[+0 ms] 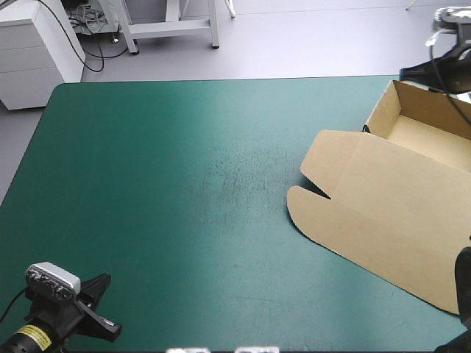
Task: Fold the box
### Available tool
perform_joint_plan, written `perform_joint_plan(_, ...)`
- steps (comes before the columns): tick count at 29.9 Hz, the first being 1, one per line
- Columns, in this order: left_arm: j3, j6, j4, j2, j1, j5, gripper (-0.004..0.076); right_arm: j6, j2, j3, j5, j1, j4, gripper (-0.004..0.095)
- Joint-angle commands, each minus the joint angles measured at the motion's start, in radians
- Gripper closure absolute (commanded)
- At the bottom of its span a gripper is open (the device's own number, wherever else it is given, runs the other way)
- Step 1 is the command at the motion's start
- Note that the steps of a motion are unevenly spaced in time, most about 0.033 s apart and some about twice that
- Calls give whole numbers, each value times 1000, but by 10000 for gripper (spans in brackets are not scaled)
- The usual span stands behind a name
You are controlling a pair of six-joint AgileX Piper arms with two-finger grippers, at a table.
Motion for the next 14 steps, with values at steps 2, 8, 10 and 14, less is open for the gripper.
perform_joint_plan(2, -24, -7, -2, 10, -1, -69, 732, -23, -154, 112, 3, 156, 0, 922)
perform_joint_plan(8, -24, -7, -2, 10, -1, -69, 732, -23, -293, 337, -58, 344, -18, 924)
perform_joint_plan(10, -24, -7, -2, 10, -1, -69, 732, -16, -348, 425, -120, 392, -10, 924)
perform_joint_plan(14, -24, -7, -2, 10, -1, -69, 732, -10, -465, 618, -238, 465, 7, 924)
